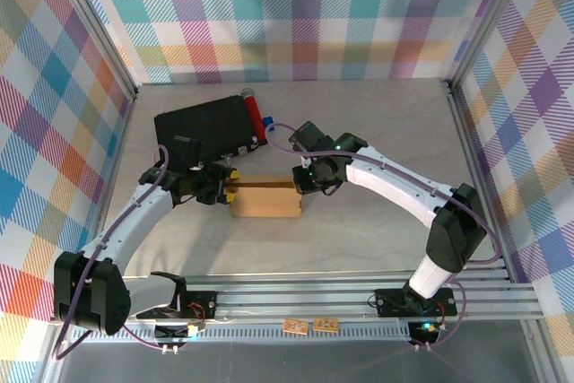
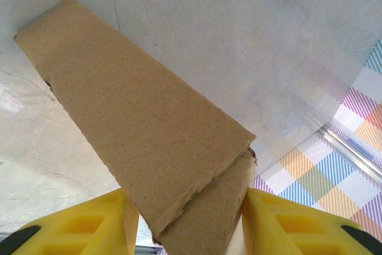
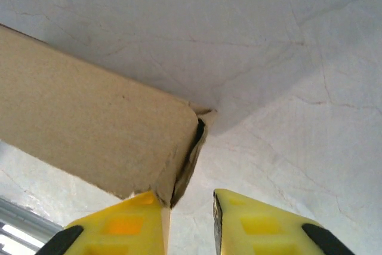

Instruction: Fold the paper box

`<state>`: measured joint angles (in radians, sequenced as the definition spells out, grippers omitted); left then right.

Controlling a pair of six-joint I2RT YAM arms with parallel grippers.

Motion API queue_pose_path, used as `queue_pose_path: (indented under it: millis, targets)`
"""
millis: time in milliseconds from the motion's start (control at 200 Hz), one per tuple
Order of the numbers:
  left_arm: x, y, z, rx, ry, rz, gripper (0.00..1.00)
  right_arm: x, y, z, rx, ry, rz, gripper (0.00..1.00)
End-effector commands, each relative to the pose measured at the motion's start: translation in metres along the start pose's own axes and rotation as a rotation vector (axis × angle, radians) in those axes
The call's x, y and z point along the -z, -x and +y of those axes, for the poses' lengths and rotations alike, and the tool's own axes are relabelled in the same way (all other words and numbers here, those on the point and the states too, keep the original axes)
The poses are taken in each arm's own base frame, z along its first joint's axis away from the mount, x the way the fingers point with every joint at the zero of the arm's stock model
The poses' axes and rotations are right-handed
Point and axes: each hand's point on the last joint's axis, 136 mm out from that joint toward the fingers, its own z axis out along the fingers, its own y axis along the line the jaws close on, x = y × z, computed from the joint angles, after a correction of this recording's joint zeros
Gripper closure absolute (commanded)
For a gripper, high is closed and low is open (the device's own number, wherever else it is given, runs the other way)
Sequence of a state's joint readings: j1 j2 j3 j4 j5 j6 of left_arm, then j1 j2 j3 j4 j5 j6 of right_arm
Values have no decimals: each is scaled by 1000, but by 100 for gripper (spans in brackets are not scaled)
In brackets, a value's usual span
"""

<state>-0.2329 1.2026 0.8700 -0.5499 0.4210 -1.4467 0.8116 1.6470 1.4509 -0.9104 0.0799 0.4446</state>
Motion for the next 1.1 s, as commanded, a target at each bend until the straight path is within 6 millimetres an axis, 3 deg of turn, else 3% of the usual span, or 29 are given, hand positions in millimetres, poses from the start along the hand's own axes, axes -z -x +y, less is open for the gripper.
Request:
queue_pose_path:
  millis: [0, 260, 435, 635, 920, 1095]
  targets:
    - [-3, 13, 36, 44, 115, -56, 56, 11, -15, 0, -52, 19, 80, 72]
    - [-3, 13, 42, 39, 122, -62, 57, 43, -4, 22, -167, 179, 40, 63]
    - [-1, 13, 44, 36, 120, -66, 57, 66, 12, 24, -391, 345, -6, 51]
    - [-1, 13, 46, 33, 118, -71, 58, 47, 18, 15, -698, 553, 64, 46]
    - [-1, 12, 45, 28, 115, -72, 58, 34, 17, 23, -734, 621, 140, 43]
    - [-1, 12, 45, 29, 114, -73, 59, 16, 0, 21, -758, 600, 211, 43]
